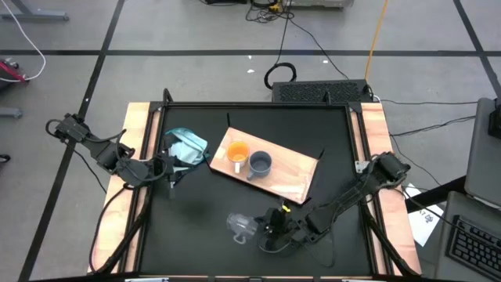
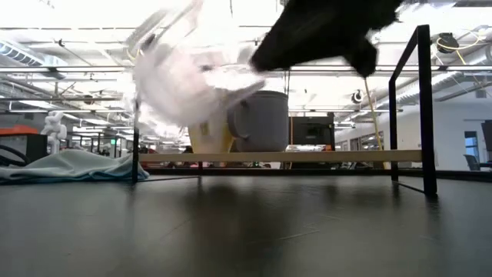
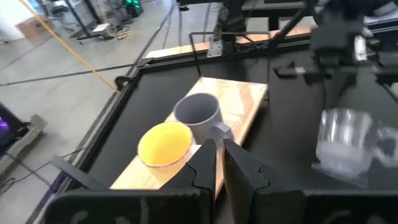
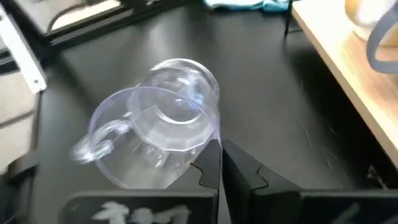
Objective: Stack small to large cups/mugs on shelf
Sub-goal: Put the transparent cup on the shelf
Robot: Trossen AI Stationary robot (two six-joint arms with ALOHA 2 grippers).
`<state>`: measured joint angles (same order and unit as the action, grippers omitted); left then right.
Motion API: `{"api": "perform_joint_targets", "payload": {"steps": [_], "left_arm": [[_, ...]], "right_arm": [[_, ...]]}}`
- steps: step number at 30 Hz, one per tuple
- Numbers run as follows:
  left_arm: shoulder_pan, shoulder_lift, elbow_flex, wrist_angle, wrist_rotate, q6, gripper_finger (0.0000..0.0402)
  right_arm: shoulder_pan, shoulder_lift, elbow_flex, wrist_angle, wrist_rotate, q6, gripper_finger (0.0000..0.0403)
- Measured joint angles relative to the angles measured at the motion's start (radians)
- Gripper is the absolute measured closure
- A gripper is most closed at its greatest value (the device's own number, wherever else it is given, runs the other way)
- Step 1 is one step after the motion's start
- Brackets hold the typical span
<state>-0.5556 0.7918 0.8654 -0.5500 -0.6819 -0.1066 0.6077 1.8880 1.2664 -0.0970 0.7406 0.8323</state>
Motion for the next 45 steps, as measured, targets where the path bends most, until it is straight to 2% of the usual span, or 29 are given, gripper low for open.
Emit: {"api": "perform_joint_targets", "payload": {"steps": [10, 14, 21, 28, 45], "left_arm": [[0.000, 0.000, 0.000, 0.000, 0.011, 0.012, 0.0371], [0.000, 0.000, 0.000, 0.001, 0.011, 0.016, 0.0371], [0.000, 0.000, 0.000, 0.000, 0.010, 0.017, 0.0371], [0.000, 0.000, 0.000, 0.000, 0.009, 0.017, 0.0371], [0.000, 0.000, 0.000, 0.000, 0.008, 0.017, 0.0371]], "right_arm": [[-0.006, -0.141, 0.142, -0.650, -0.258, 0.285, 0.0403], [-0.021, -0.148, 0.178, -0.781, -0.386, 0.363, 0.0403], [-0.045, -0.137, 0.179, -0.807, -0.589, 0.422, 0.0403], [-0.056, -0.135, 0.179, -0.809, -0.664, 0.439, 0.0403], [-0.078, -0.135, 0.178, -0.821, -0.772, 0.429, 0.0403]]}}
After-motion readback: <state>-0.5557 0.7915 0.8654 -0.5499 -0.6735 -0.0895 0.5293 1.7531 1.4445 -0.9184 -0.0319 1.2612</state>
